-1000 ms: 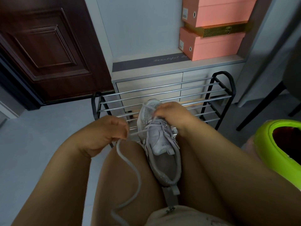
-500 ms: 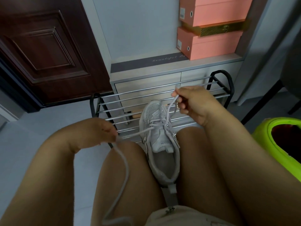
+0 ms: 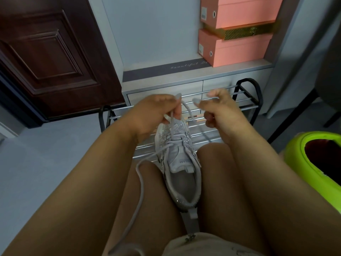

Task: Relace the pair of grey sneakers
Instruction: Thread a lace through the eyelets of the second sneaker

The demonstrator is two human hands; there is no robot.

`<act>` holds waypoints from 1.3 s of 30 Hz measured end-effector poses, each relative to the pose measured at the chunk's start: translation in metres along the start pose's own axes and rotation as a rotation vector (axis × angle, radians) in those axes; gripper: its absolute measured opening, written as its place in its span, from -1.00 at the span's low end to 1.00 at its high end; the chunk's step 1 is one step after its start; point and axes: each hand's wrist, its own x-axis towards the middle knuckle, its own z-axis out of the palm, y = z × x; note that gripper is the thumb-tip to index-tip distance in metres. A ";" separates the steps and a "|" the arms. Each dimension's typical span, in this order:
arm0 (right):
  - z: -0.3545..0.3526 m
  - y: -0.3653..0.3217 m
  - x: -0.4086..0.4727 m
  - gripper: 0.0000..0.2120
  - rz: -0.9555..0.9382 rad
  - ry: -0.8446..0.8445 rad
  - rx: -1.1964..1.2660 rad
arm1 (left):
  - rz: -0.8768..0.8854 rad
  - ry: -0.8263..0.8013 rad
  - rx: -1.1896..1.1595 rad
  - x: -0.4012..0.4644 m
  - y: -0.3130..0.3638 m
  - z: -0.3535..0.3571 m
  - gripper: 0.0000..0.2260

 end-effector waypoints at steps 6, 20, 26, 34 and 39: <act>0.002 0.009 -0.004 -0.93 -0.122 -0.348 -0.566 | 0.074 0.037 -0.232 0.010 0.024 -0.011 -0.73; -0.038 0.022 0.006 -0.86 0.240 -0.276 -1.043 | -0.021 0.601 -0.864 0.025 0.028 -0.051 -0.70; -0.034 0.028 0.002 -0.84 0.251 -0.175 -0.392 | -0.169 0.631 -0.271 0.028 0.031 -0.046 -0.82; -0.024 0.031 -0.002 -0.84 0.266 -0.155 0.088 | -0.146 0.503 0.581 -0.008 0.011 0.018 -0.71; -0.015 0.032 -0.007 -0.83 0.199 -0.151 0.016 | -0.332 0.218 0.738 -0.019 -0.007 0.071 -0.66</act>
